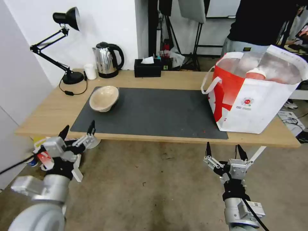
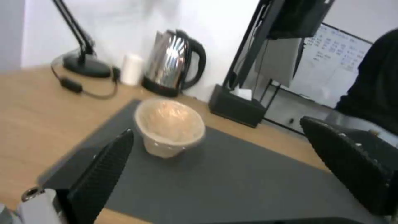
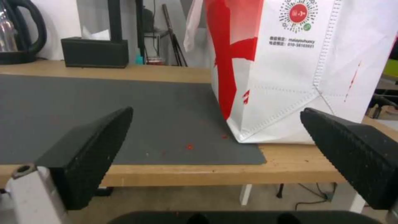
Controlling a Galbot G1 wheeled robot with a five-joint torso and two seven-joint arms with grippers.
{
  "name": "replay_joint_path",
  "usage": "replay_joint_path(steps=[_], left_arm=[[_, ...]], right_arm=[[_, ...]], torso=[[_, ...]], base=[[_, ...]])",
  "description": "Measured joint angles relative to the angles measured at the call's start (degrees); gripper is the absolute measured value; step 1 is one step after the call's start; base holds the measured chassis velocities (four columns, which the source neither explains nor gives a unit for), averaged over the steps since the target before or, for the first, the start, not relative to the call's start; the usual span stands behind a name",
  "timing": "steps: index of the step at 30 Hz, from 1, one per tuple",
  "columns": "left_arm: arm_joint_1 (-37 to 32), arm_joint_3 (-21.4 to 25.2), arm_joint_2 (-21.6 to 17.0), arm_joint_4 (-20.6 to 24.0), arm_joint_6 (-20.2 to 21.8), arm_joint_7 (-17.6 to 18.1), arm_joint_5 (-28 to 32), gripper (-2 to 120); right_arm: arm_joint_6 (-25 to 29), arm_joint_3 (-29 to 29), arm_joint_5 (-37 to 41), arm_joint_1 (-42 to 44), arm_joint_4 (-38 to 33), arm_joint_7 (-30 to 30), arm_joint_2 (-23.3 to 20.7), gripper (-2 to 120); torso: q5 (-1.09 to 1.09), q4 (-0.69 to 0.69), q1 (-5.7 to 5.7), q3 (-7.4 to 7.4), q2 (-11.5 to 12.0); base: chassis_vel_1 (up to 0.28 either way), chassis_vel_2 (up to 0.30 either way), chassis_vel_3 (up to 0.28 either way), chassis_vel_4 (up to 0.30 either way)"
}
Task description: Pick up the trash from the table and place it into the takeout bag.
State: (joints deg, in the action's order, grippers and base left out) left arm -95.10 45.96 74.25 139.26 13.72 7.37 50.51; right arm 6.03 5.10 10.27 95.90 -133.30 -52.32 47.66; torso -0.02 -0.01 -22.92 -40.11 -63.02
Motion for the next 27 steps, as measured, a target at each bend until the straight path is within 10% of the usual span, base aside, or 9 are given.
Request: replay_joint_path(steps=[7, 10, 27], left_arm=[[3.1, 2.9, -4.4, 0.5, 4.2, 7.6, 14.8, 100], [6.9, 4.5, -7.4, 1.7, 9.7, 15.5, 30.4, 100], [21.9, 4.8, -11.8, -7.8, 17.0, 31.2, 57.9, 100]], right_arm=[[0.0, 0.0, 0.0, 0.0, 0.0, 0.0, 0.0, 100], [0.0, 0.0, 0.0, 0.0, 0.0, 0.0, 0.0, 100], [0.0, 0.0, 0.0, 0.0, 0.0, 0.0, 0.0, 100]], torso=[[0.01, 0.0, 0.0, 0.0, 0.0], [0.02, 0.01, 0.0, 0.0, 0.0], [0.01, 0.01, 0.0, 0.0, 0.0]], base=[[0.0, 0.0, 0.0, 0.0], [0.0, 0.0, 0.0, 0.0], [0.0, 0.0, 0.0, 0.0]])
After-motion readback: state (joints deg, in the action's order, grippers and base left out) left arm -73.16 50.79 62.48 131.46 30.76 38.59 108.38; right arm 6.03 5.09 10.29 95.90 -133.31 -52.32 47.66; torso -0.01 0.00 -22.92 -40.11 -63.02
